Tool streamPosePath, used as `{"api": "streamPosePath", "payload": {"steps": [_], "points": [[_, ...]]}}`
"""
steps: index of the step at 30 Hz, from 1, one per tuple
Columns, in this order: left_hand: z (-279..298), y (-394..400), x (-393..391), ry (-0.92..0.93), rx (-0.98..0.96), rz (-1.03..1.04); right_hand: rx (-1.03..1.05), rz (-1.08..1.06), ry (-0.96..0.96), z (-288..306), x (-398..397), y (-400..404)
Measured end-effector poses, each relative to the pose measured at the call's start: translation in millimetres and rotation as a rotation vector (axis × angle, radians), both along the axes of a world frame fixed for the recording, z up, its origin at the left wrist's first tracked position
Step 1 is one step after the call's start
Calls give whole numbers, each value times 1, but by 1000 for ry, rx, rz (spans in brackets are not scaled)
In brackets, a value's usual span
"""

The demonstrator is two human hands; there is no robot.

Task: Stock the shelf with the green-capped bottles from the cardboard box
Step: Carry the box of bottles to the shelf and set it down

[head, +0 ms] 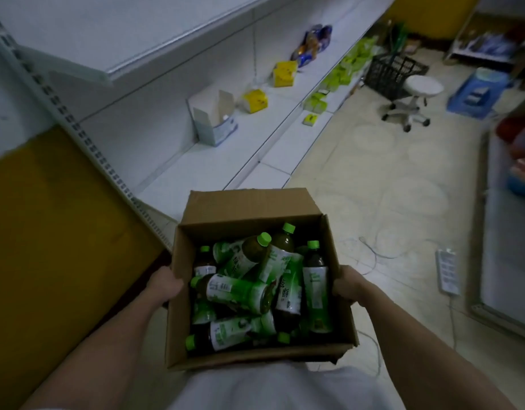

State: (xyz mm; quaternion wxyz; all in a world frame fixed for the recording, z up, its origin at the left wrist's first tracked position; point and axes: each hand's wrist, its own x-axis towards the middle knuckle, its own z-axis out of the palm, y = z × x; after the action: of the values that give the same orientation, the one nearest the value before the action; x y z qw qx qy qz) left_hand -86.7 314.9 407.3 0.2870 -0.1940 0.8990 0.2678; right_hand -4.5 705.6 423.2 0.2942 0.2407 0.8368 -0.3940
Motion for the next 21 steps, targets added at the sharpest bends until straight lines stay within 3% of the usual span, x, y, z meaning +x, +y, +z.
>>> {"api": "streamPosePath", "payload": {"steps": [5,11,21], "points": [[14,89,-45,44,13,-90,57,-39,64,23,-42,86],[3,181,-121,36,31,-175,99,-81,46,8,-92,173],[-11,378,-350,25,78,-393,107,-315,-3,2,-231,336]]}}
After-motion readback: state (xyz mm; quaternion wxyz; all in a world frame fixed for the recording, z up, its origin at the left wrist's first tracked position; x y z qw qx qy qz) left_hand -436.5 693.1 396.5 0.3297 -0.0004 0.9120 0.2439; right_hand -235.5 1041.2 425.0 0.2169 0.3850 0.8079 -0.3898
